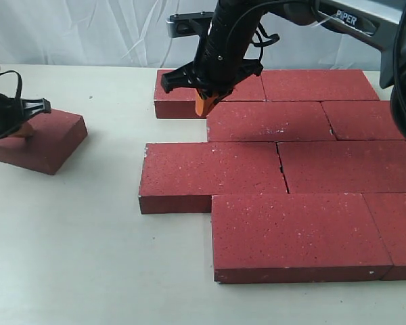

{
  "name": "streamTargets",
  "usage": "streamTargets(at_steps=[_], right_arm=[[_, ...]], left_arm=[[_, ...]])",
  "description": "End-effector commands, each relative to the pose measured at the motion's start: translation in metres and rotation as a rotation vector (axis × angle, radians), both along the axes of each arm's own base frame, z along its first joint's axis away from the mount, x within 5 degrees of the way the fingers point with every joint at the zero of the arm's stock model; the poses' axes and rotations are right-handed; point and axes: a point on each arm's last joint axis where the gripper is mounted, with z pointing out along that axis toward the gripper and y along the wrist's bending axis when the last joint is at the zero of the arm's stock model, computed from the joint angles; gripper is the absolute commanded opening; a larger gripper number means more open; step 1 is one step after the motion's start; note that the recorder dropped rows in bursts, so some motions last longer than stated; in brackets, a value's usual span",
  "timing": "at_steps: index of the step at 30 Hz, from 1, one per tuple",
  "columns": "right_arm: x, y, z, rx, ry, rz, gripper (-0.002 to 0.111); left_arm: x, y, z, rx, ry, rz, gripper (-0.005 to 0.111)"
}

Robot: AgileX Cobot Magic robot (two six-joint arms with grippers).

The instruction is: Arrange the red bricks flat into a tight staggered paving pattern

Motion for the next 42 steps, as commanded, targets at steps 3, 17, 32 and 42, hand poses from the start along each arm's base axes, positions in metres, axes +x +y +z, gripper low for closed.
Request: streamTargets(at_steps=[3,17,32,42], right_arm=[[0.001,-0.001,0.004,0.004,-0.018,0.003,-0.001],[0.001,-0.001,0.004,0.009,-0.014,0.003,-0.001],[0.0,0.0,0.004,0.02,-0.008,0.001,-0.001],[0.001,0.003,0.006,0.06,-0.013,-0.006,-0.001]], left_arm=[[-0.004,-0.013,-0.01,-0.18,0.092,0.064,0.0],[-0.004,-0.082,-0.006,-0.358,0.103,0.056,0.0],[-0.007,-0.036,0.09,-0.262,-0.193,-0.094,0.0],[-0.019,0.047,0.094,-0.017,-0.217,0.007,0.0]])
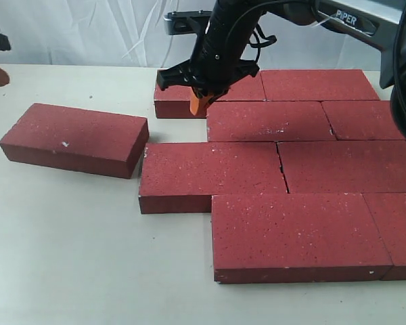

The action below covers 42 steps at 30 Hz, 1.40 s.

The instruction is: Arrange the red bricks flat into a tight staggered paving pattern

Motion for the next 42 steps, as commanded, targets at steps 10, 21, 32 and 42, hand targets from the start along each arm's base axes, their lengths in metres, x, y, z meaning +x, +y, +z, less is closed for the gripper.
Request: streamTargets(at_steps=[10,21,32,42], right_arm=[[-0.001,0.004,0.005,0.05,-0.008,0.026,-0.001],[-0.028,0.045,0.006,0.074,-0.027,0.136,-0.001],[-0.06,0.094,-0.007,0.087,-0.049,0.251,-0.001],[-0.06,0.11,-0.049,0.108,0.003,0.237,-0.001]], left_arm=[[-0.002,0.036,-0.01,0.335,0.012,-0.034,0.0],[0.012,0.044,-0.056,0.341,0.096,-0.021,0.0],[0.023,0.051,-0.1,0.323,0.147,0.055,0.0],[0.024,0.049,-0.126,0.221,0.208,0.119,0.0]])
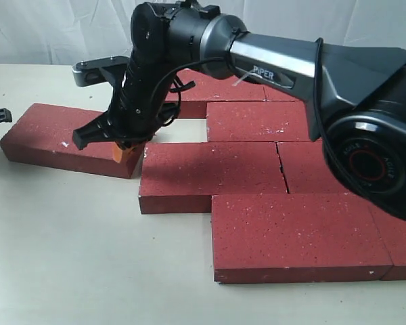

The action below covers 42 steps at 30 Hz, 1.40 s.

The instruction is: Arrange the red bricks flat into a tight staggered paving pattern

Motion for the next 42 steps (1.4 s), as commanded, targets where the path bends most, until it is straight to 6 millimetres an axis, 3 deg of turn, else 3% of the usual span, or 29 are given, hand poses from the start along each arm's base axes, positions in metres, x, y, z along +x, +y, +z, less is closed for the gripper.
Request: streamTargets(at_steps=[1,11,17,28,42], right_arm=[[0.003,0.005,-0.015,0.024,0.022,-0.014,-0.001],[0.006,0.013,-0.041,0.068,0.072,-0.065,-0.001],[0.012,0.012,-0.041,0.068,0.035,-0.124,-0.001],[0.019,0.009,-0.042,0.039,-0.02,-0.178,-0.001],[0.03,0.007,-0.041,0.04,-0.124,-0.258,-0.001]], left_arm=[[0.001,0.001,-0.009,-0.038,0.011,0.044,0.0],[0.006,-0.001,-0.003,-0.083,-0.003,0.025,0.0],[0.009,-0.006,-0.001,-0.1,-0.035,0.003,0.0],[0.031,-0.038,-0.012,-0.147,-0.025,-0.138,0.0],[0.034,-0.036,-0.015,-0.14,-0.029,-0.122,0.0]])
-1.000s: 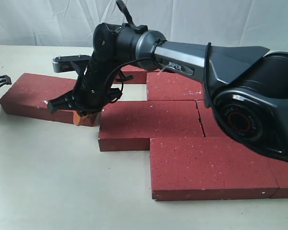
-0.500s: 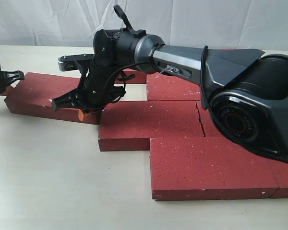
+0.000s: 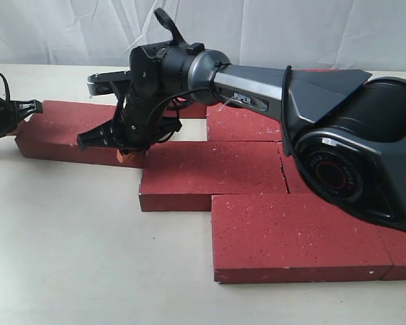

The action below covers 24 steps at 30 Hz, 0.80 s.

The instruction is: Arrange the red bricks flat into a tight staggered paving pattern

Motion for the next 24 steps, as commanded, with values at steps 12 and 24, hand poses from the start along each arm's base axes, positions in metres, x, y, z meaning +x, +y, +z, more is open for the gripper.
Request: streamTargets(at_steps=[12,24], right_arm=[[0.013,-0.001,0.006,0.039,-0.104,-0.077,-0.001],[0.014,-0.004,0.059,0.138,-0.205,-0.129,-0.001]], left_arm=[[0.002,-0.002,-0.003,0.01,-0.002,0.004,0.0],[0.001,-0.006,-0.002,-0.021,0.002,-0.023,0.0]])
